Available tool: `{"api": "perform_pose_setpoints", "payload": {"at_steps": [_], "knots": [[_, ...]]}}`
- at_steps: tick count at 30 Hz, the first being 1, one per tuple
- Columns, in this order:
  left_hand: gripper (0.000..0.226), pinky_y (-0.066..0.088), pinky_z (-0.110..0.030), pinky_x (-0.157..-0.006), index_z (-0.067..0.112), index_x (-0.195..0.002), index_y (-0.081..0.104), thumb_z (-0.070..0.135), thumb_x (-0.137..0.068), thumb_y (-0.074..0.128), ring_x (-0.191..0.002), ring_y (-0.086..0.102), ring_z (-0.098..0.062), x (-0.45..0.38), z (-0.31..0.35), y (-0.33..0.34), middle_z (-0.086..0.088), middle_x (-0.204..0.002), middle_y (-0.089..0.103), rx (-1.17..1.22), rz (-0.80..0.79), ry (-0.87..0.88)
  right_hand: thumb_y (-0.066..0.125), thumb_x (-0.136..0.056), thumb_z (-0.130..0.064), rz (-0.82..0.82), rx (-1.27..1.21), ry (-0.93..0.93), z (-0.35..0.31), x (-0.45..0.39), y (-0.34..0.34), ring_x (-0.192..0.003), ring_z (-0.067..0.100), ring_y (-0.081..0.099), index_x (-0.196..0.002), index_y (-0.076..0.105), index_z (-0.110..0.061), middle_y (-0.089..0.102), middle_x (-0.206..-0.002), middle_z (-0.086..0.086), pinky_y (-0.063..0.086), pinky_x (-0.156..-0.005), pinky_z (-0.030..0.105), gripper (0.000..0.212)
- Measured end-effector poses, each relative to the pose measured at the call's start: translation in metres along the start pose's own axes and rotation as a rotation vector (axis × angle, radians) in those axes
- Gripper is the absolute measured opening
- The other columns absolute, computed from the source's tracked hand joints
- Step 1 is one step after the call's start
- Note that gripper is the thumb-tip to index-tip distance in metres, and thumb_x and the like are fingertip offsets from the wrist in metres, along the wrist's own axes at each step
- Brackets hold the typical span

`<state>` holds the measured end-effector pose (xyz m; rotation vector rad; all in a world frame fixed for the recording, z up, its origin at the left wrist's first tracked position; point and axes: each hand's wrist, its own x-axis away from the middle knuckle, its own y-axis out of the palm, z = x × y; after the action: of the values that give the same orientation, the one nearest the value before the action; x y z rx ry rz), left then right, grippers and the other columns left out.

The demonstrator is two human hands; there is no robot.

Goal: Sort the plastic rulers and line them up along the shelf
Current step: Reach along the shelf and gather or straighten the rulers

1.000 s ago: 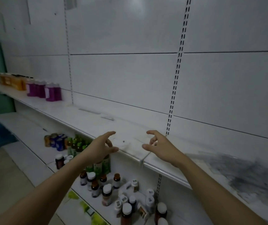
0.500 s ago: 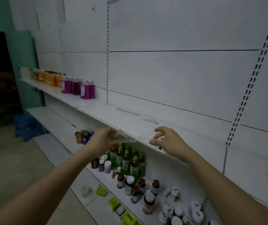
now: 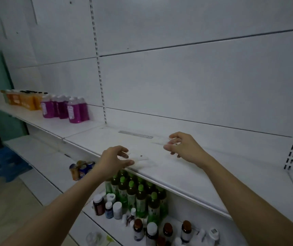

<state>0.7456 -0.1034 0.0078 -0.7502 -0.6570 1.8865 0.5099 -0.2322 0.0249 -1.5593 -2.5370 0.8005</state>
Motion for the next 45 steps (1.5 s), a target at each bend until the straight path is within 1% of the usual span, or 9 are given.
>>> {"api": "perform_pose_setpoints", "payload": {"at_steps": [6, 13, 21, 24, 27, 32, 39, 42, 45], "knots": [[0.053, 0.053, -0.031, -0.083, 0.019, -0.12, 0.063, 0.039, -0.074, 0.079, -0.091, 0.063, -0.013, -0.078, -0.007, 0.01, 0.009, -0.105, 0.063, -0.027, -0.031, 0.058, 0.076, -0.081, -0.035, 0.096, -0.052, 0.046, 0.025, -0.052, -0.001, -0.074, 0.012, 0.066, -0.125, 0.056, -0.015, 0.065, -0.109, 0.0, 0.045, -0.065, 0.023, 0.053], [0.049, 0.042, -0.013, -0.063, 0.019, -0.116, 0.064, 0.036, -0.073, 0.081, -0.082, 0.059, -0.009, -0.155, 0.001, 0.057, 0.007, -0.104, 0.062, 0.037, -0.163, 0.145, 0.075, -0.083, -0.031, 0.221, -0.03, 0.143, 0.043, -0.084, -0.013, -0.068, 0.007, 0.065, -0.125, 0.057, -0.016, 0.064, -0.108, 0.002, 0.043, -0.06, 0.018, 0.049], [0.053, 0.041, -0.023, -0.083, 0.016, -0.121, 0.062, 0.042, -0.077, 0.076, -0.095, 0.053, -0.013, -0.22, 0.026, 0.113, 0.0, -0.115, 0.06, -0.052, -0.365, 0.328, 0.074, -0.084, -0.027, 0.325, 0.059, 0.255, 0.045, -0.095, -0.026, -0.071, 0.007, 0.062, -0.123, 0.058, -0.012, 0.062, -0.089, -0.007, 0.046, -0.06, 0.014, 0.045], [0.053, 0.042, -0.023, -0.085, 0.017, -0.119, 0.063, 0.045, -0.076, 0.075, -0.099, 0.055, -0.014, -0.23, 0.031, 0.126, 0.0, -0.116, 0.06, -0.082, -0.427, 0.369, 0.073, -0.084, -0.03, 0.341, 0.056, 0.258, 0.038, -0.102, -0.023, -0.077, 0.008, 0.066, -0.121, 0.06, -0.018, 0.065, -0.097, -0.006, 0.05, -0.065, 0.02, 0.041], [0.055, 0.042, -0.022, -0.084, 0.018, -0.121, 0.062, 0.045, -0.076, 0.075, -0.101, 0.056, -0.015, -0.237, 0.03, 0.133, 0.0, -0.117, 0.059, -0.117, -0.464, 0.408, 0.073, -0.084, -0.031, 0.342, 0.09, 0.235, 0.04, -0.106, -0.015, -0.085, 0.005, 0.066, -0.121, 0.06, -0.023, 0.067, -0.106, -0.005, 0.052, -0.065, 0.016, 0.04], [0.054, 0.041, -0.022, -0.081, 0.017, -0.12, 0.064, 0.044, -0.074, 0.076, -0.099, 0.055, -0.017, -0.24, 0.028, 0.139, 0.002, -0.101, 0.053, -0.117, -0.447, 0.406, 0.077, -0.08, -0.032, 0.357, 0.168, 0.24, 0.053, -0.108, -0.01, -0.093, 0.008, 0.065, -0.122, 0.061, -0.026, 0.068, -0.102, -0.01, 0.046, -0.071, 0.018, 0.045], [0.062, 0.043, -0.032, -0.095, 0.02, -0.127, 0.058, 0.049, -0.074, 0.075, -0.115, 0.049, -0.023, -0.233, 0.023, 0.138, -0.003, -0.121, 0.051, -0.143, -0.413, 0.404, 0.077, -0.08, -0.029, 0.409, 0.149, 0.209, 0.057, -0.107, -0.011, -0.089, 0.004, 0.062, -0.125, 0.06, -0.022, 0.065, -0.103, -0.009, 0.044, -0.073, 0.018, 0.048], [0.059, 0.042, -0.037, -0.097, 0.021, -0.128, 0.056, 0.054, -0.08, 0.066, -0.118, 0.046, -0.022, -0.22, 0.024, 0.12, -0.002, -0.127, 0.05, -0.249, -0.399, 0.436, 0.075, -0.082, -0.032, 0.433, 0.187, 0.226, 0.06, -0.105, -0.011, -0.091, 0.005, 0.059, -0.126, 0.059, -0.022, 0.062, -0.101, -0.013, 0.045, -0.077, 0.017, 0.047], [0.054, 0.038, -0.039, -0.096, 0.024, -0.128, 0.054, 0.059, -0.088, 0.05, -0.121, 0.044, -0.022, -0.193, 0.018, 0.094, 0.0, -0.129, 0.049, -0.53, -0.398, 0.5, 0.074, -0.082, -0.035, 0.425, 0.252, 0.255, 0.067, -0.105, -0.008, -0.092, 0.002, 0.056, -0.127, 0.058, -0.021, 0.062, -0.107, -0.007, 0.041, -0.078, 0.014, 0.049]]}}
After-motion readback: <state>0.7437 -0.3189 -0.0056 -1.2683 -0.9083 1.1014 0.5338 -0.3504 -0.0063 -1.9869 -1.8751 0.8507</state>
